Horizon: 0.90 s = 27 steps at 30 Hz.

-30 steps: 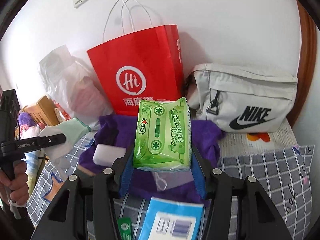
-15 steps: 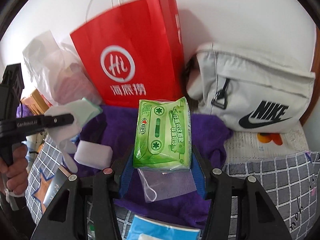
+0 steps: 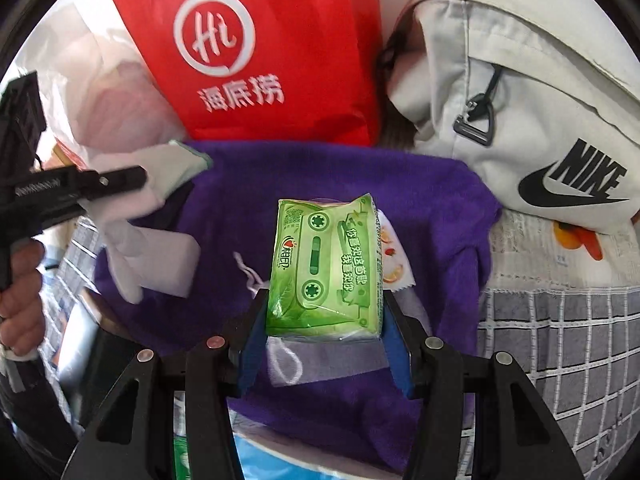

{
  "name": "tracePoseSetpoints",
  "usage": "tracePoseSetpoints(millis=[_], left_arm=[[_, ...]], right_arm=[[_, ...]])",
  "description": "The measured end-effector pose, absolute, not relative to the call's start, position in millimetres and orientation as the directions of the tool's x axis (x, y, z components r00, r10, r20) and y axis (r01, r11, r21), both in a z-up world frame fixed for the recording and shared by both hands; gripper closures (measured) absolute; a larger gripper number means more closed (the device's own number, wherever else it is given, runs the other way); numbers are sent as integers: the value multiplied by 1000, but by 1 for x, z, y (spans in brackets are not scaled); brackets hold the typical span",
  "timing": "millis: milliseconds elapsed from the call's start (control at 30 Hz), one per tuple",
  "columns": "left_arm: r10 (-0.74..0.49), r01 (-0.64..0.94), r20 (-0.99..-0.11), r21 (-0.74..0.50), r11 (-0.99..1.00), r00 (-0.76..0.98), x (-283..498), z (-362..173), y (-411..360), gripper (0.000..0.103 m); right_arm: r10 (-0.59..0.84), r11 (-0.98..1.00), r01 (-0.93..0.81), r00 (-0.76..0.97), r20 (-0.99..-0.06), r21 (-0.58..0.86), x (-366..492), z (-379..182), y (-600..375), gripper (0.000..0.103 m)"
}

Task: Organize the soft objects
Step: 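Lower the sock and green packet onto the towel and open both tools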

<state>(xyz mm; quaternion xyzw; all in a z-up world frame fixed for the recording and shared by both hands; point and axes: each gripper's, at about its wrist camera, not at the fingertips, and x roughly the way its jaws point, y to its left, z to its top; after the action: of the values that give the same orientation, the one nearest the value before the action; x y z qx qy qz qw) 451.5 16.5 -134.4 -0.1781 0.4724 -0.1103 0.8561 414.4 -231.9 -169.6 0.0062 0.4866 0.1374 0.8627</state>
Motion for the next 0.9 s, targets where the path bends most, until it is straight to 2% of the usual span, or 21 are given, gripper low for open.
tracePoseSetpoints(millis=[267, 567, 667, 733, 833, 900], left_arm=[[-364, 7, -775, -422, 907, 517, 456, -144, 18, 85], [-376, -1, -785, -432, 902, 492, 460, -152, 15, 84], [-401, 1, -784, -455, 890, 474, 462, -155, 16, 80], [-403, 0, -786, -457, 890, 469, 462, -156, 16, 78], [-394, 1, -793, -444, 896, 464, 462, -156, 14, 67], [-386, -1, -796, -437, 899, 466, 462, -155, 14, 65]], right_arm=[[175, 978, -180, 453, -874, 103, 423, -184, -238, 51], [180, 975, -193, 416, -891, 107, 423, -193, -235, 50], [192, 973, -198, 422, -886, 117, 421, -190, -237, 49], [205, 971, -205, 426, -881, 126, 420, -187, -239, 45], [215, 968, -213, 448, -868, 130, 417, -181, -240, 38], [217, 968, -219, 462, -860, 126, 414, -176, -237, 36]])
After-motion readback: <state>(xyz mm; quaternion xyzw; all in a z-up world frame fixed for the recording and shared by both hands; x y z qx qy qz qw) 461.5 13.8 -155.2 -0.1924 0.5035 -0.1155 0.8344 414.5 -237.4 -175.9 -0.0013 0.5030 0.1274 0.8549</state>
